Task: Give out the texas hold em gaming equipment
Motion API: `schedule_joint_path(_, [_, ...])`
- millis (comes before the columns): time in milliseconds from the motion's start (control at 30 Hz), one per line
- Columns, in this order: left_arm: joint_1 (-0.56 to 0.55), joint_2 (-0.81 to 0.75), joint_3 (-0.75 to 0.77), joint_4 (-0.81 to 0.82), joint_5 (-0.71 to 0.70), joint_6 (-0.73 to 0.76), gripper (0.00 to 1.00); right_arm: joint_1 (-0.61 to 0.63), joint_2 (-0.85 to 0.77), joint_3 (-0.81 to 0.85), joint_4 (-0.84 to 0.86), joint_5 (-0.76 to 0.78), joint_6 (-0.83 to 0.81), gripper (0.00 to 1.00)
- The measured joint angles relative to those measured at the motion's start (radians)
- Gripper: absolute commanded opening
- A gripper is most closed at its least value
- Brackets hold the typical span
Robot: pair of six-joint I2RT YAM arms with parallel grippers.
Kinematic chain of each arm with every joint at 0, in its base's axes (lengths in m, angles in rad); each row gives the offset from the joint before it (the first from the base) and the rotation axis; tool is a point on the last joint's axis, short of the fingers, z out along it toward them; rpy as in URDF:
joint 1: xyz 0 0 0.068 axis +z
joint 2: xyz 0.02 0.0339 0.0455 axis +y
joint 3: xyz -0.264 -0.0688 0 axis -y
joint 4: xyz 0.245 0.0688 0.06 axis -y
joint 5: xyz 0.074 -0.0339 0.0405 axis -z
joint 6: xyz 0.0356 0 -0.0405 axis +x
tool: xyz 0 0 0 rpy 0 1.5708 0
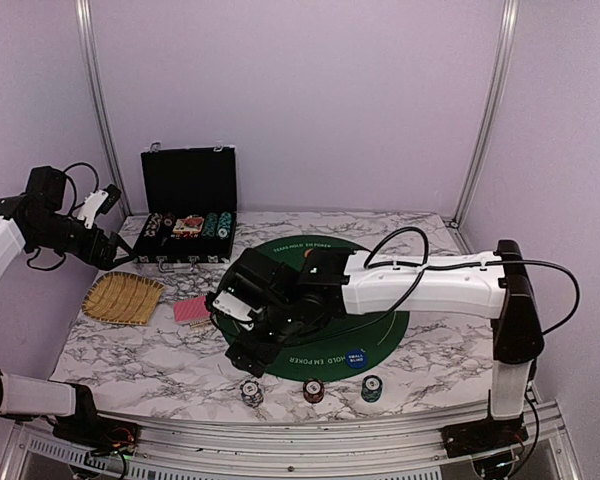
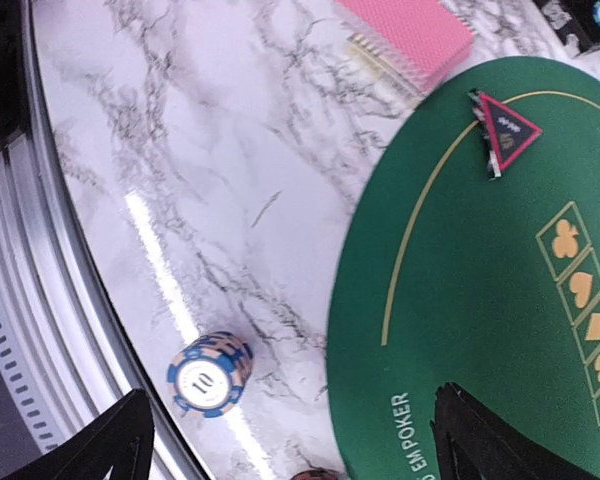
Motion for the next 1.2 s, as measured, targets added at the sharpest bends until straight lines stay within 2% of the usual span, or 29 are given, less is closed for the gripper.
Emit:
schedule_joint_path(167, [0.0,-0.015,0.0,-0.002,0.0,0.0,0.99,0.047,0.061,0.0,-0.018,-0.059,-0.002,0.93])
schedule_joint_path(533, [0.0,-0.019,0.0,-0.006,0.0,0.001,0.99,0.06,0.156,0.013,-0.042,-0.137,-0.026,0.83])
schedule_joint_path(867, [0.0,-0.019,0.0,-0.006,0.0,0.001,0.99,0.06,0.18,0.013,-0.042,-0.14,-0.038,0.68])
schedule_joint_path(1200, [0.0,-0.019,0.0,-0.006,0.0,0.004,0.99,0.06,0.201,0.014,-0.041,-0.14,-0.05,0.47])
